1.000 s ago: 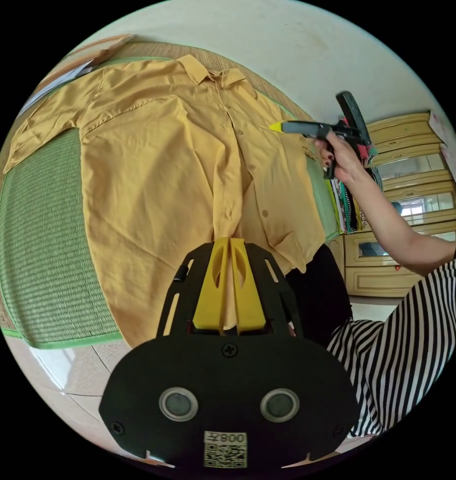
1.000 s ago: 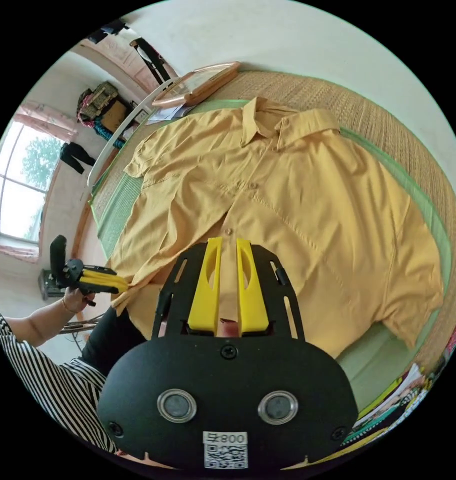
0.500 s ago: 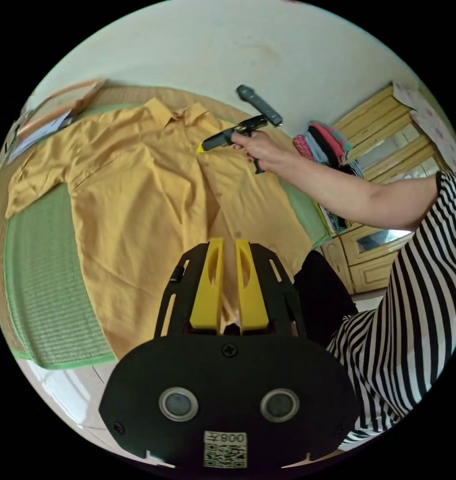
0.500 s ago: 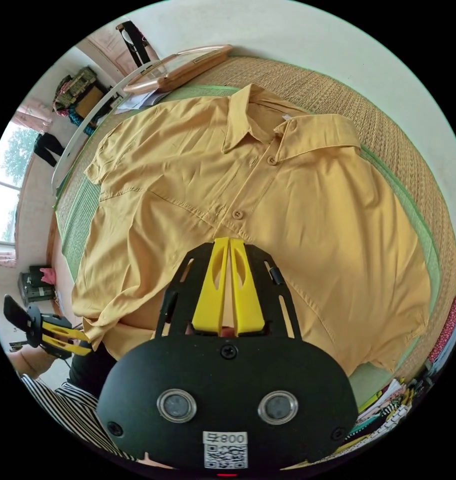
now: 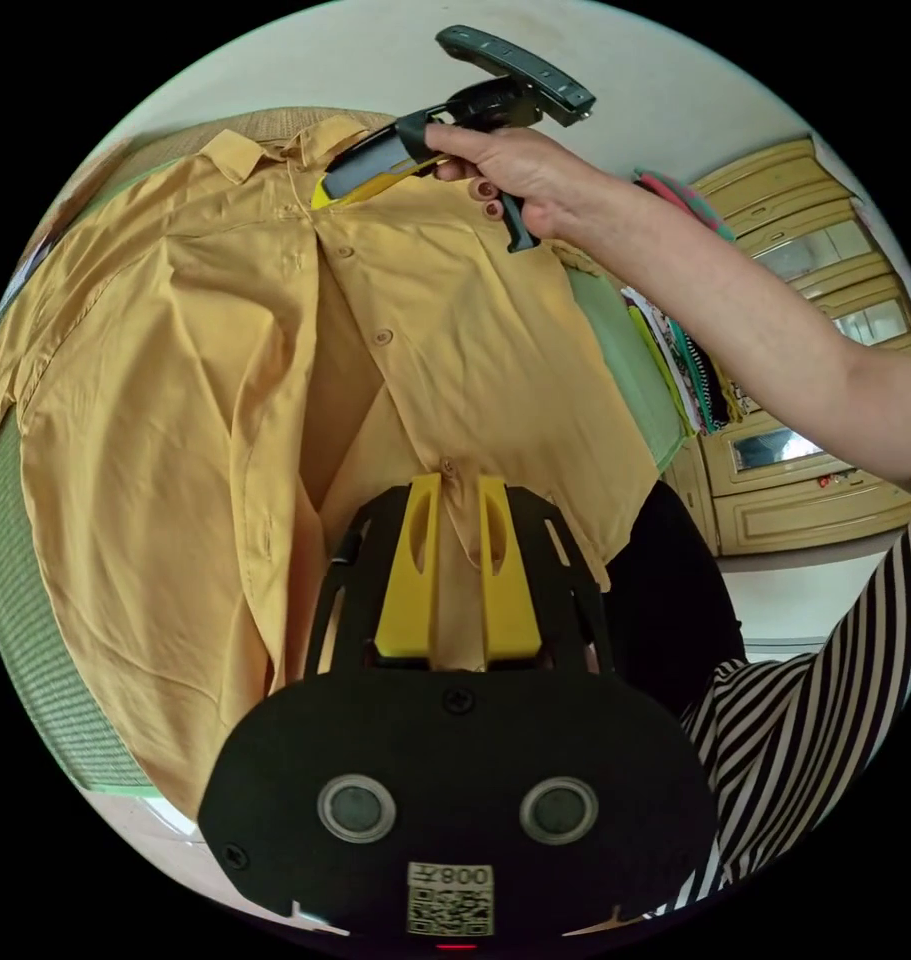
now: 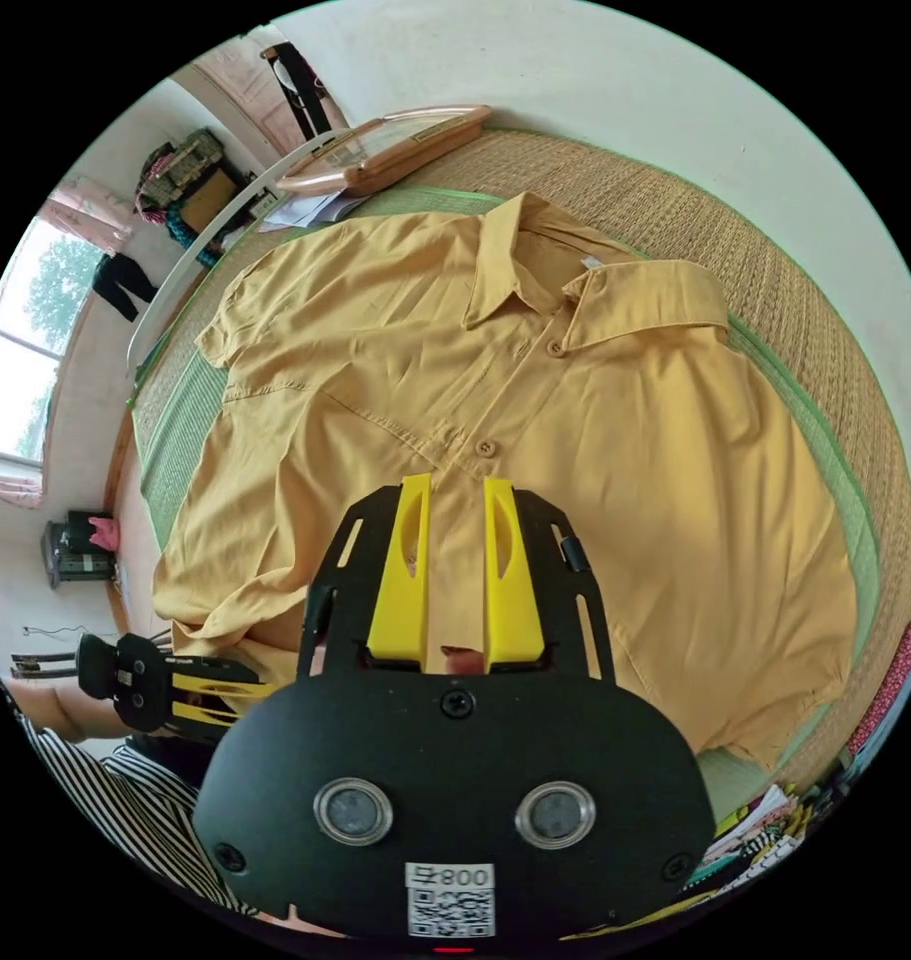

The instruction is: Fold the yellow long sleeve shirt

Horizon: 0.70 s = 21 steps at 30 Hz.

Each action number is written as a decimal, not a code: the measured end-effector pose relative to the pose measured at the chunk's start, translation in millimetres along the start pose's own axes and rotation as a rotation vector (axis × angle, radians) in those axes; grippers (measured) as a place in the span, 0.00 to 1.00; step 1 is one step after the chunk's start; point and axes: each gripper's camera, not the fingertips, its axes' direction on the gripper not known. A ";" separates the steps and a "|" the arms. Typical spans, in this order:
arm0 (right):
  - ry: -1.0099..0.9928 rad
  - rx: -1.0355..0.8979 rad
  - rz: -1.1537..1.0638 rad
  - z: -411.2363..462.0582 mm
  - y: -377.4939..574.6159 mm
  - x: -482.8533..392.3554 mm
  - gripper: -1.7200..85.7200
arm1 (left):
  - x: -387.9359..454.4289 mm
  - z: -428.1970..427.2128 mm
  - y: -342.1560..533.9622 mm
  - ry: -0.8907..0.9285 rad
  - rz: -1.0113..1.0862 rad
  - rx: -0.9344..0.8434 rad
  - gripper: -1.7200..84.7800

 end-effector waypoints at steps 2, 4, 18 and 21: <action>0.024 -0.006 0.011 4.3 -10.9 -2.6 0.11 | 1.9 -1.3 -1.2 -0.017 -0.005 -0.007 0.07; 0.066 -0.011 0.020 6.1 -17.5 -1.8 0.09 | 3.0 -2.0 -1.5 -0.019 -0.007 -0.008 0.06; -0.042 0.104 0.044 -54.9 7.9 62.8 0.03 | 31.0 -30.8 -0.5 0.077 0.068 0.126 0.03; -0.051 0.169 0.127 -92.3 50.8 113.2 0.03 | 45.2 -27.1 -8.7 0.146 0.138 0.130 0.04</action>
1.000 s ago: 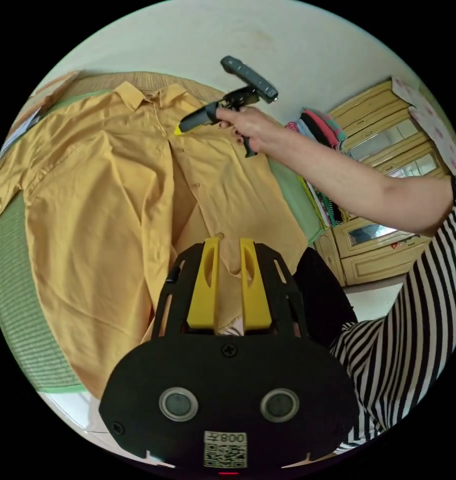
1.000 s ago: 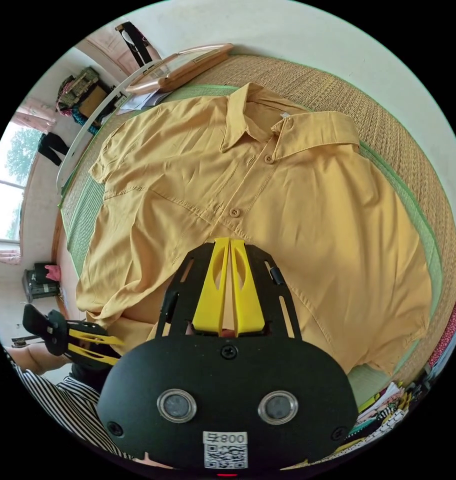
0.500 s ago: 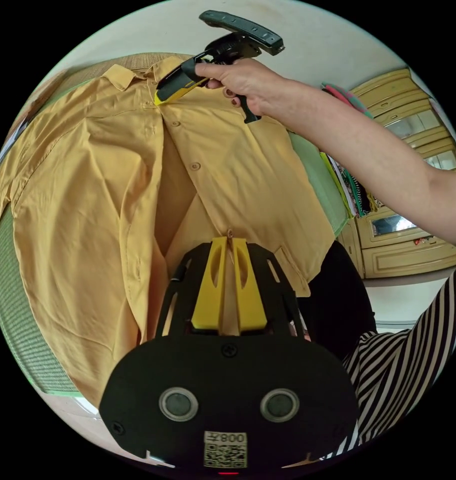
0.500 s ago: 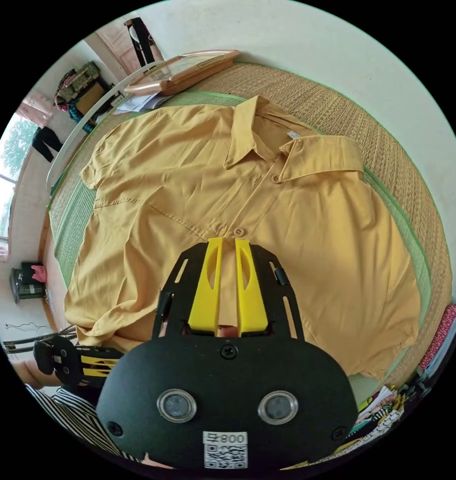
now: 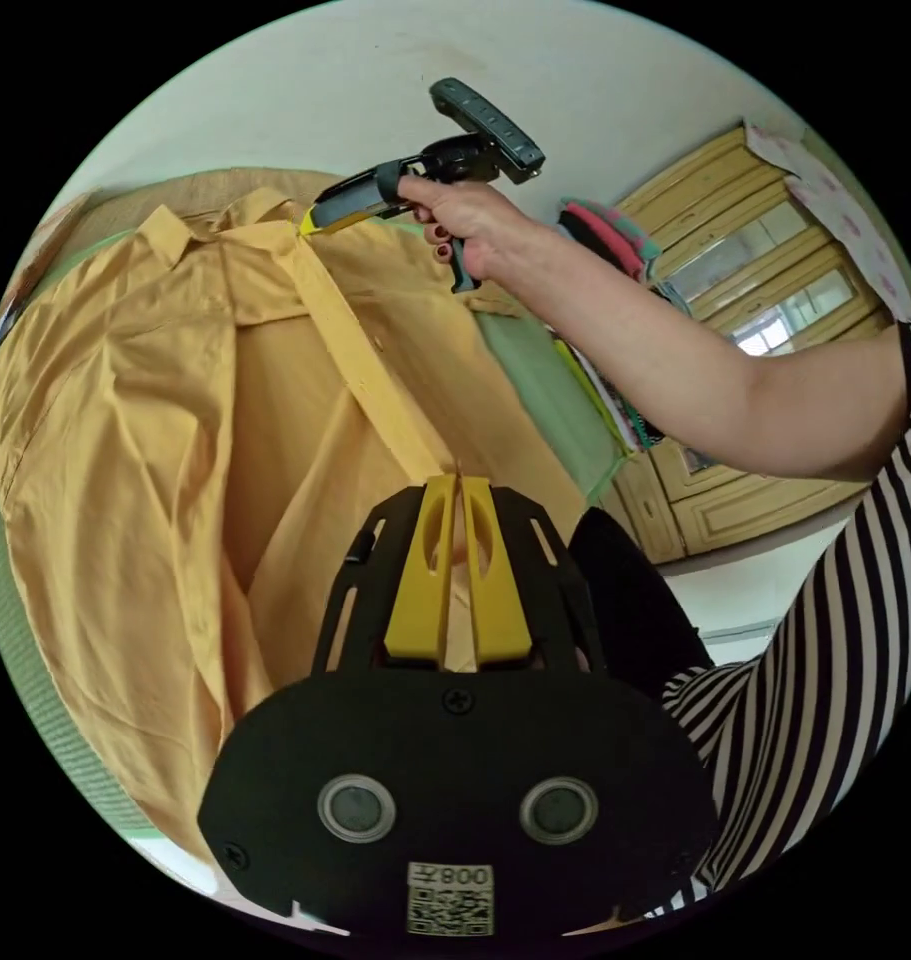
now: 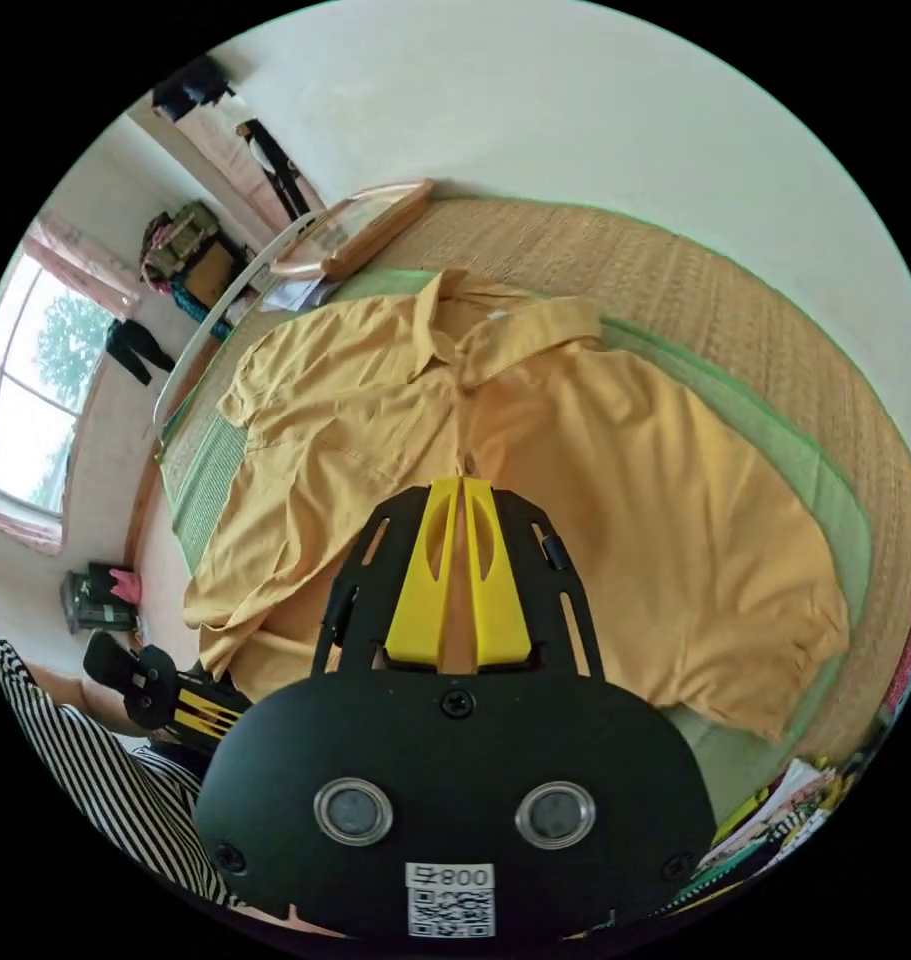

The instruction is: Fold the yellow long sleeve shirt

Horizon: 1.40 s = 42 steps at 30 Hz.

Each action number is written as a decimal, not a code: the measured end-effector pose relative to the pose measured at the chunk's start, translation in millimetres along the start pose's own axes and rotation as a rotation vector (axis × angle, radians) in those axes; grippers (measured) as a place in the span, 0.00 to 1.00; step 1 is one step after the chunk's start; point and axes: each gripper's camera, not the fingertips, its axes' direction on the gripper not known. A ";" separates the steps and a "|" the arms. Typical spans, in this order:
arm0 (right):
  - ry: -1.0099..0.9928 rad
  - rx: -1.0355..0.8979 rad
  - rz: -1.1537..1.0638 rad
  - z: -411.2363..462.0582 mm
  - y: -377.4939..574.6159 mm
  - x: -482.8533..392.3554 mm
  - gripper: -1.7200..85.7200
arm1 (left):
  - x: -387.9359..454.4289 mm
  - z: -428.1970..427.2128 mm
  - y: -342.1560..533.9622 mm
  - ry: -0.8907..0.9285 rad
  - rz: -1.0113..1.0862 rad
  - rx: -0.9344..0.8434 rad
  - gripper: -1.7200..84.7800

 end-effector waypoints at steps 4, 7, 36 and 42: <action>0.041 -0.040 0.213 -22.9 50.8 103.6 0.04 | 10.8 13.8 -2.6 0.083 0.045 -0.046 0.06; 0.042 0.021 0.275 -43.3 71.8 130.7 0.05 | 9.2 -8.4 10.5 0.017 0.011 -0.002 0.09; 0.313 -0.030 -0.423 122.3 -161.9 -85.5 0.03 | -42.9 -128.8 71.8 -0.151 -0.175 -0.020 0.02; 0.216 0.000 -0.331 93.9 -173.5 -34.7 0.03 | -44.9 -128.4 63.6 -0.057 -0.121 -0.045 0.02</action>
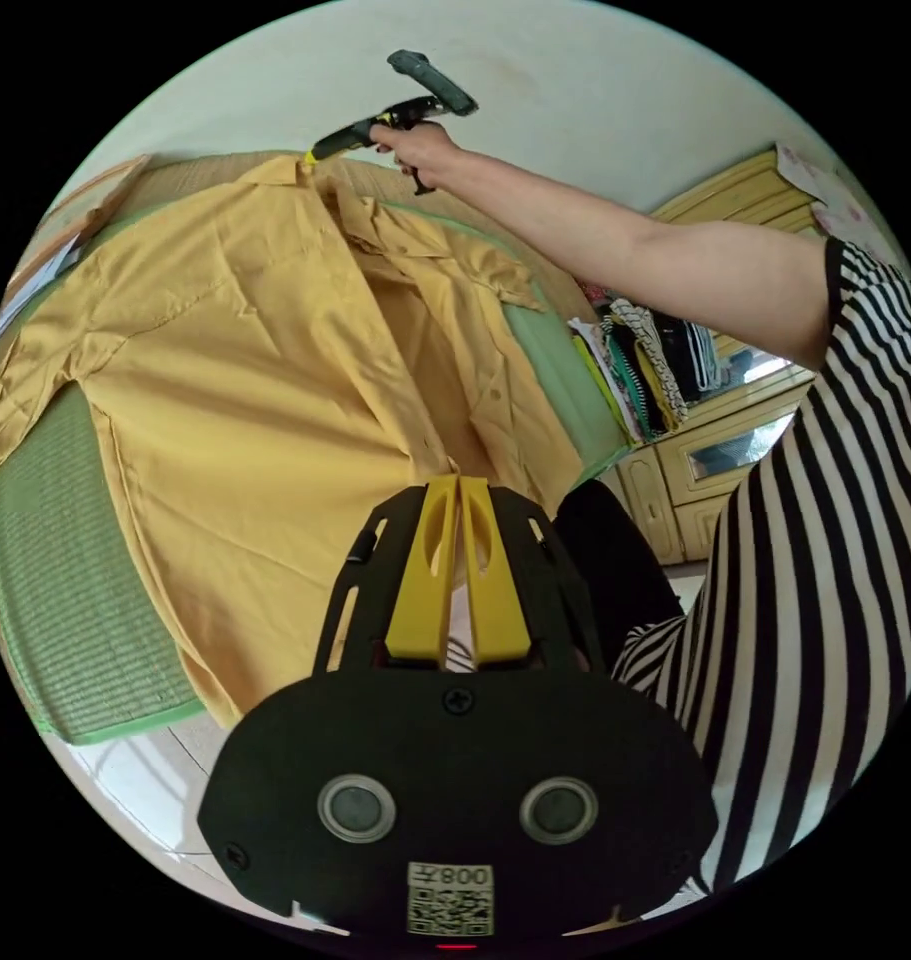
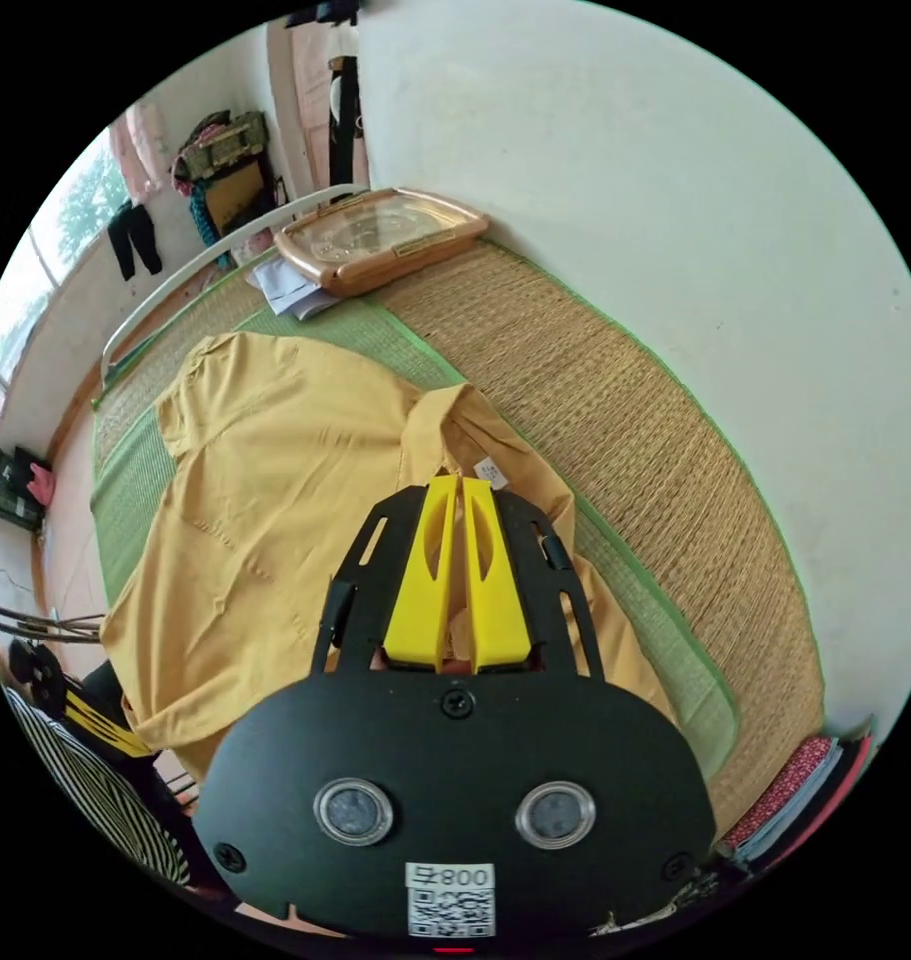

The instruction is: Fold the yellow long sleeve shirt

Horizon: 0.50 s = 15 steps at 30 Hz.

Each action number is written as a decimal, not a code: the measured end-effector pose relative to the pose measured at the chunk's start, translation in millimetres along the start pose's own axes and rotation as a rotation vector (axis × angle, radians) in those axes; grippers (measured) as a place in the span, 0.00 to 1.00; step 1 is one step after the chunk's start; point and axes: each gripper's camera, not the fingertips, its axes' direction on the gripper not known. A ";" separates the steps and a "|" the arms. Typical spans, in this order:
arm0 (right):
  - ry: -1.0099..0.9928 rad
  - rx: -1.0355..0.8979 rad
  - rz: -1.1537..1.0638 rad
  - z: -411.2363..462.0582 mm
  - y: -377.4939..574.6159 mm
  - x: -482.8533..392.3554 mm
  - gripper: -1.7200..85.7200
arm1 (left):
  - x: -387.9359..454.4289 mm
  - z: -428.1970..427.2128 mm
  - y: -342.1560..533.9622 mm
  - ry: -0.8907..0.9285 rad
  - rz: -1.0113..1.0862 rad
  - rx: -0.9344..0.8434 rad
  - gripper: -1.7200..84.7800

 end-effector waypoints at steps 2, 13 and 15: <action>-0.052 -0.073 0.048 30.8 5.1 22.7 0.03 | -5.6 14.4 -3.5 -0.021 0.010 -0.071 0.03; -0.251 -0.077 0.318 101.2 66.9 97.7 0.09 | -33.4 -17.1 6.3 0.087 -0.072 -0.088 0.08; -0.265 -0.051 0.326 93.7 82.1 102.6 0.09 | -39.2 -39.5 10.9 0.083 -0.104 -0.029 0.08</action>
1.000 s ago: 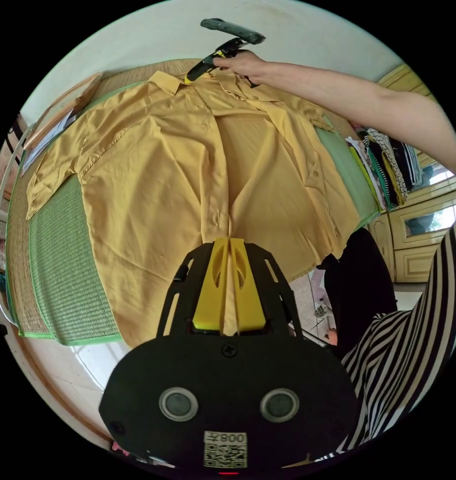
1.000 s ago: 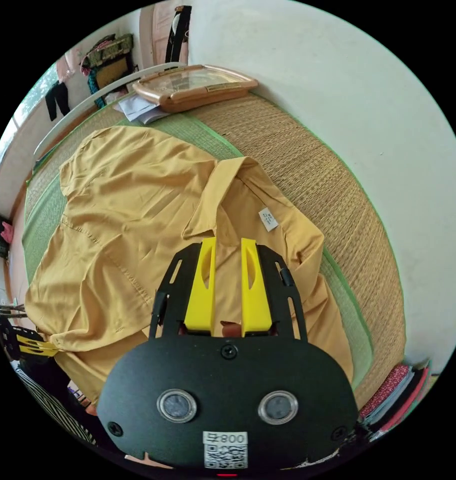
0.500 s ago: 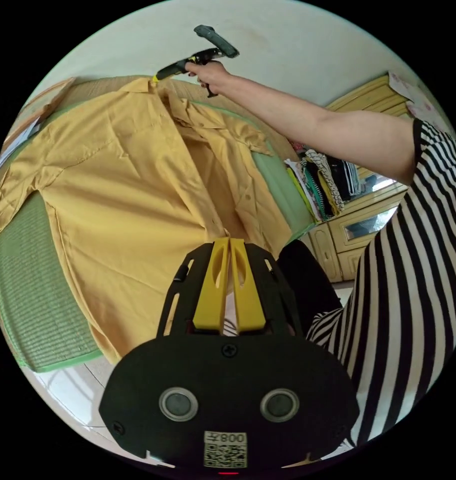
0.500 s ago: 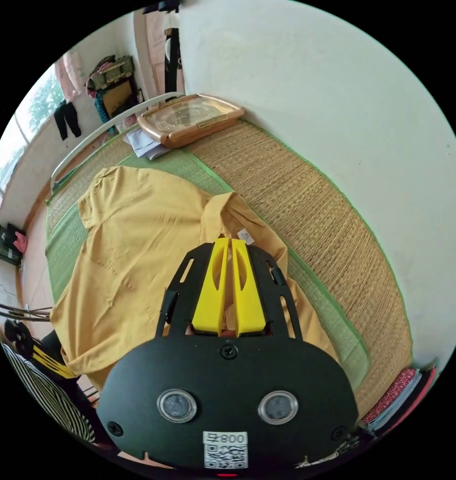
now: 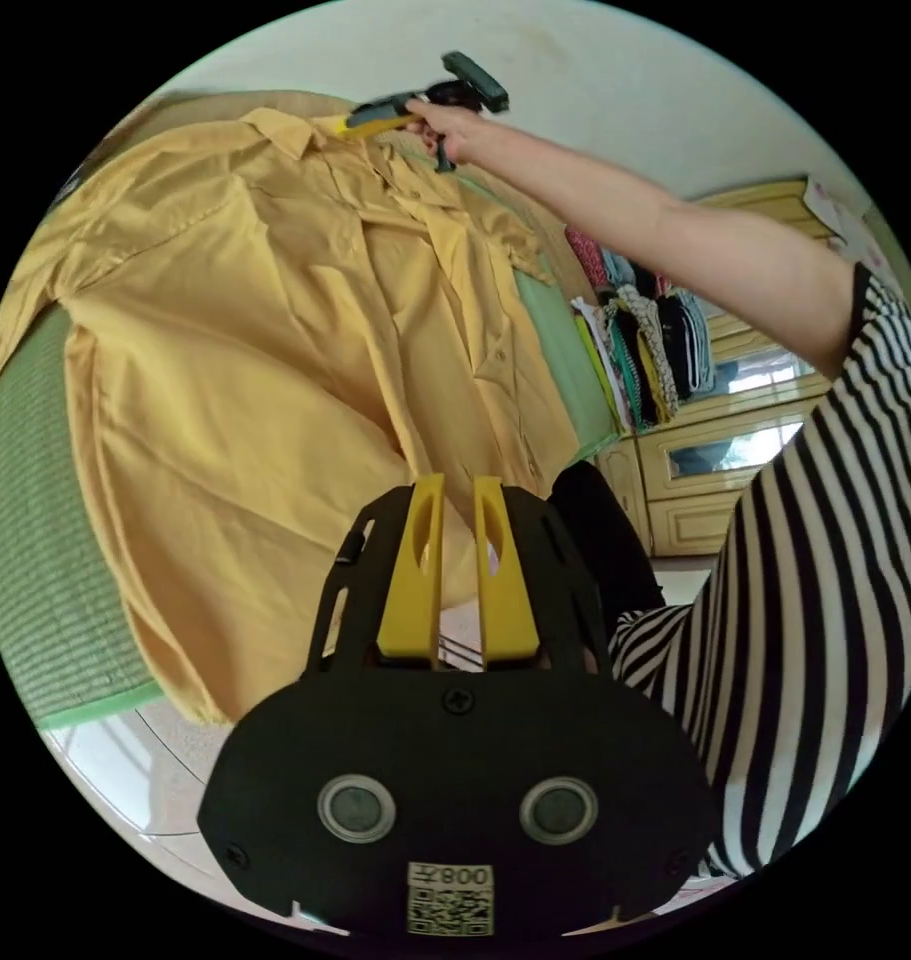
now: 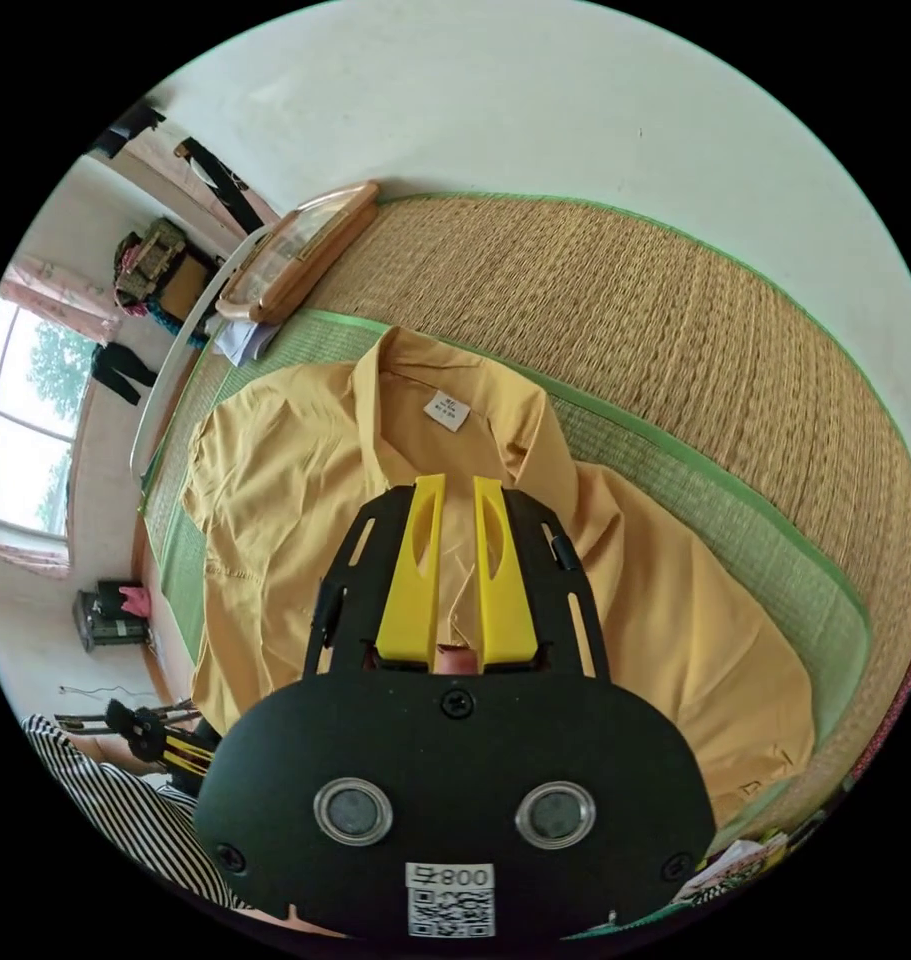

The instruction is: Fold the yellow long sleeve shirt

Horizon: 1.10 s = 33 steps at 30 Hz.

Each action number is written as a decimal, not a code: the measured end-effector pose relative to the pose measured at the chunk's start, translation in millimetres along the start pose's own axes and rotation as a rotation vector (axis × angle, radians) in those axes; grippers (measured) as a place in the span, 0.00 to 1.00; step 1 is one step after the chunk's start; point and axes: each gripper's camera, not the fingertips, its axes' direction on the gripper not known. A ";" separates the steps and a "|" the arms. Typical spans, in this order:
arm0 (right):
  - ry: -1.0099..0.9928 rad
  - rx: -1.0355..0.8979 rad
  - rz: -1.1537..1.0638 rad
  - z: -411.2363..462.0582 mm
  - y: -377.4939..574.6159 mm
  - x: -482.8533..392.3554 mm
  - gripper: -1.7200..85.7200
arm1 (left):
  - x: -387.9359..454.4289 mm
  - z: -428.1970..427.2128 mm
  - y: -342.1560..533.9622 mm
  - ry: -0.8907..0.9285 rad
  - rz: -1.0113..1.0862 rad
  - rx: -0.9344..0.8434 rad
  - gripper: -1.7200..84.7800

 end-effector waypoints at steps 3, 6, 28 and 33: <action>-0.005 0.041 -0.015 -16.8 34.8 3.5 0.09 | -15.4 -41.4 13.6 -0.071 -0.109 0.100 0.09; -0.056 0.068 -0.027 -30.7 84.6 2.6 0.09 | -35.9 -73.4 31.8 -0.183 -0.252 0.139 0.10; 0.137 0.124 0.124 -25.2 195.9 55.3 0.06 | -21.7 -176.4 -58.5 -0.331 -0.184 0.294 0.03; 0.283 0.076 0.146 10.1 170.7 63.4 0.04 | -29.2 -157.9 -187.9 -0.487 -0.020 0.238 0.02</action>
